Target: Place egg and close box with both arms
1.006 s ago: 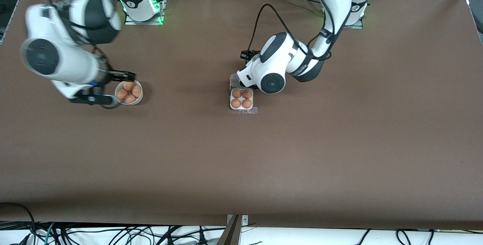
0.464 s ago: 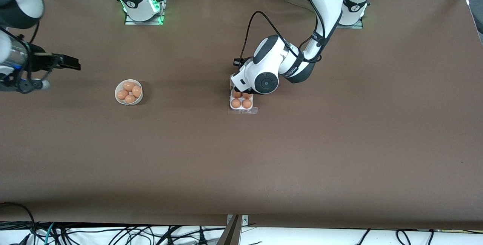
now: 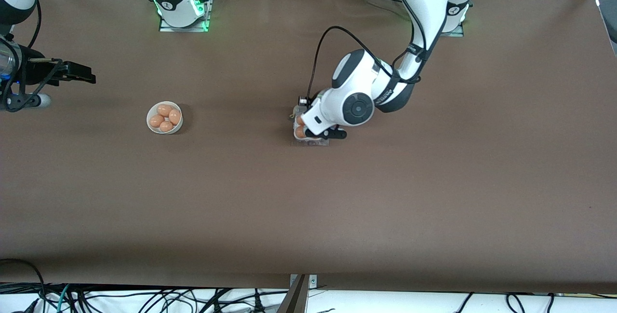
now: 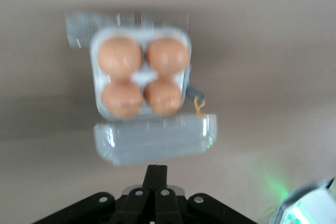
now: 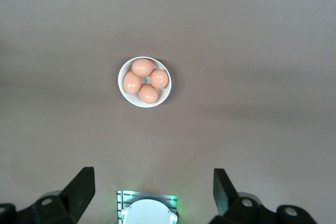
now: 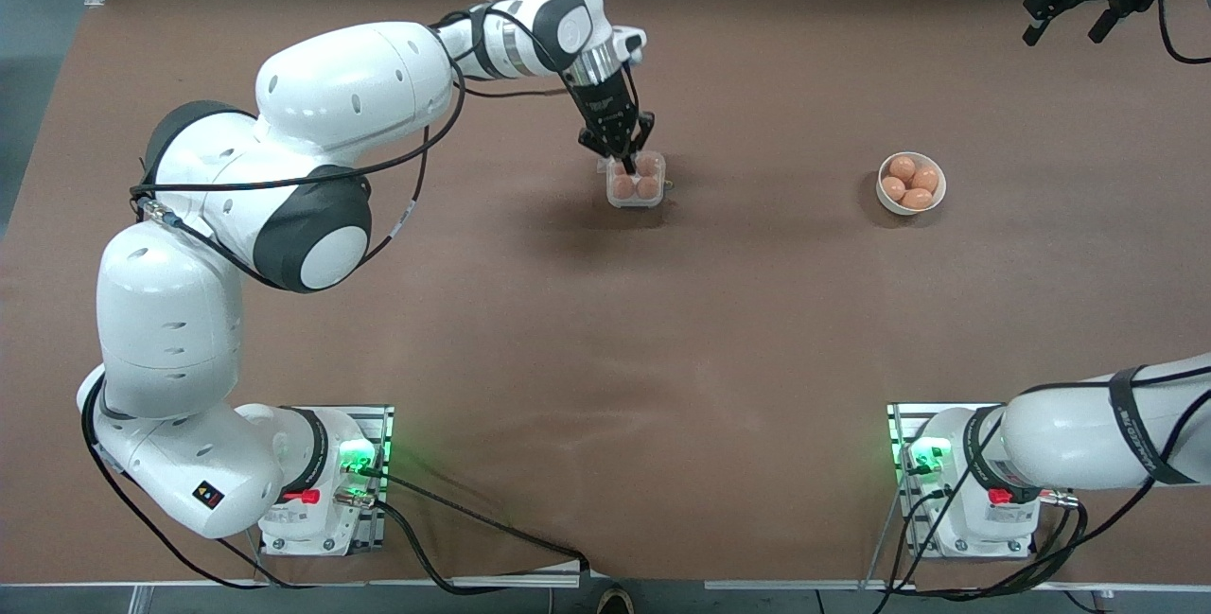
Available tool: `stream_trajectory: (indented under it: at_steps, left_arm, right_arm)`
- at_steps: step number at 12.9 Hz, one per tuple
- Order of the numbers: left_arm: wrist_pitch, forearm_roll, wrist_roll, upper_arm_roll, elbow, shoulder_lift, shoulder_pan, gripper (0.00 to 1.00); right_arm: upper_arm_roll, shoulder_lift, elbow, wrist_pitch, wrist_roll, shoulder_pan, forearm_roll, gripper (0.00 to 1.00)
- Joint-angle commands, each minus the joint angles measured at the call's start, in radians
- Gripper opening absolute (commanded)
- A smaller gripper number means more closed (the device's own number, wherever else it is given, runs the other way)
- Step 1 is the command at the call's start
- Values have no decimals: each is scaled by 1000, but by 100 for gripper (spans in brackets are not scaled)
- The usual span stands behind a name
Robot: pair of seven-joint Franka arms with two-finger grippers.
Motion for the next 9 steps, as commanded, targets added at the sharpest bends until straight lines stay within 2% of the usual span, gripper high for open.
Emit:
stream_trajectory:
  at_steps: [1, 2, 4, 5, 7, 8, 9]
  left_arm:
    - [7, -2, -4, 40, 74, -3, 8, 6]
    - [-10, -1, -6, 62, 90, -23, 18, 11]
    - [-66, -4, -11, 106, 96, -84, 37, 30]
    - [-85, -2, -9, 137, 96, -119, 59, 42]
    - [-157, 19, -3, 183, 102, -153, 120, 70]
    - [-201, 123, -1, 204, 145, -167, 137, 84]
    - [-252, 301, 0, 207, 200, -169, 145, 95]
  right_arm:
    - [79, -15, 28, -24, 8, -65, 17, 100]
    - [82, -15, 33, -24, 16, -68, 17, 100]
    - [154, -15, 33, -18, 28, -119, 15, 100]
    - [209, -15, 33, -18, 33, -161, 15, 100]
    - [222, -15, 34, -24, 33, -172, 15, 100]
    - [222, -15, 36, -24, 33, -172, 14, 100]
    - [217, -17, 36, -26, 33, -172, 14, 100]
